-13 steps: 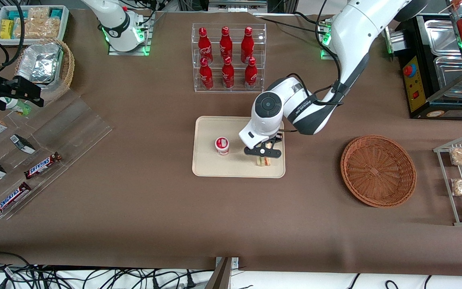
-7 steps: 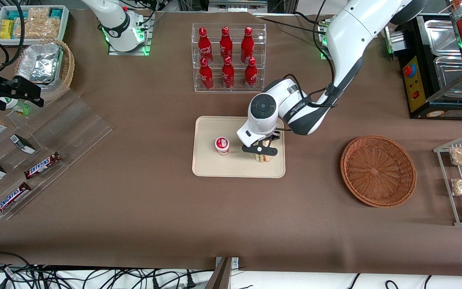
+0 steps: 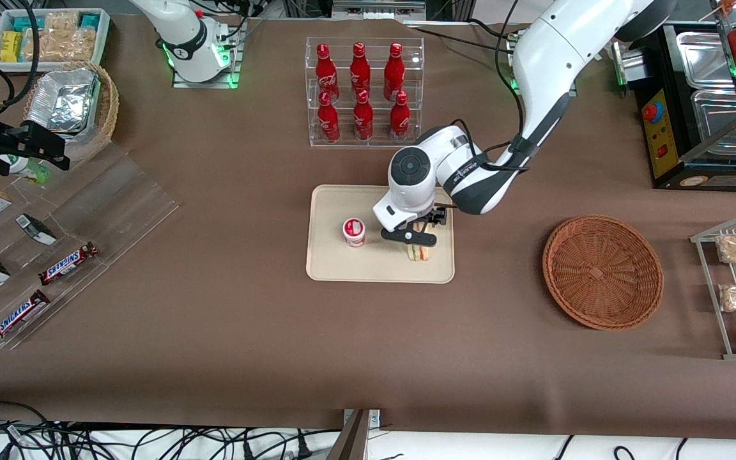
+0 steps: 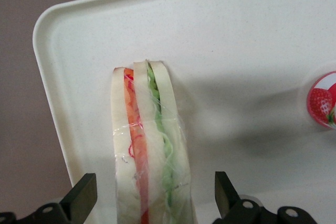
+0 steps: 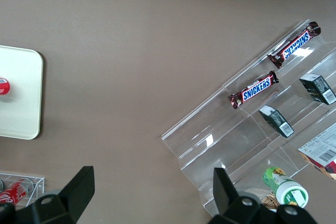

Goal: Place sandwich from basket to tray
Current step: 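Open the left gripper and release the sandwich upright on the tray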

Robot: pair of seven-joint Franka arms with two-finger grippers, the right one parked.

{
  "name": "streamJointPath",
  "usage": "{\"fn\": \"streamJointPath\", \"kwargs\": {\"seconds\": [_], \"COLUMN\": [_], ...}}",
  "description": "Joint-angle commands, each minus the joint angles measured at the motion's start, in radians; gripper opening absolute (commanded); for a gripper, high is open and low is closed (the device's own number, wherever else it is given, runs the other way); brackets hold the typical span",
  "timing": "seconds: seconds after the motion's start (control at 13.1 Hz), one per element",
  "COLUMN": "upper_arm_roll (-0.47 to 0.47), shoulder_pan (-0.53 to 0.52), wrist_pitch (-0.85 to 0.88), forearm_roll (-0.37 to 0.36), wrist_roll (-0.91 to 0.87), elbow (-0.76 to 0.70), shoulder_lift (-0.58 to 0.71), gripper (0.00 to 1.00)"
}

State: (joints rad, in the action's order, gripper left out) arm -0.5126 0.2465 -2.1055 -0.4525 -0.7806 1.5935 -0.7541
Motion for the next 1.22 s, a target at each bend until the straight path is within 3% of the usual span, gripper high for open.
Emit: {"fn": "streamJointPath", "kwargs": {"seconds": [0.0, 0.08, 0.23, 0.53, 0.76, 1.15], "upper_arm_roll": [0.005, 0.002, 0.002, 0.0, 0.003, -0.006], "shoulder_pan": [-0.007, -0.027, -0.058, -0.116, -0.176, -0.294], "wrist_pitch": [-0.001, 0.001, 0.004, 0.163, 0.293, 0.384], "forearm_roll": [-0.011, -0.006, 0.073, 0.121, 0.12, 0.13], "wrist_roll": [-0.02, -0.02, -0.02, -0.02, -0.017, 0.003], "elbow": [-0.01, -0.012, -0.035, -0.168, -0.251, -0.254], "shoulder_lift": [0.048, 0.074, 0.12, 0.144, 0.17, 0.257], "gripper": [1.0, 1.0, 1.0, 1.0, 1.0, 1.0]}}
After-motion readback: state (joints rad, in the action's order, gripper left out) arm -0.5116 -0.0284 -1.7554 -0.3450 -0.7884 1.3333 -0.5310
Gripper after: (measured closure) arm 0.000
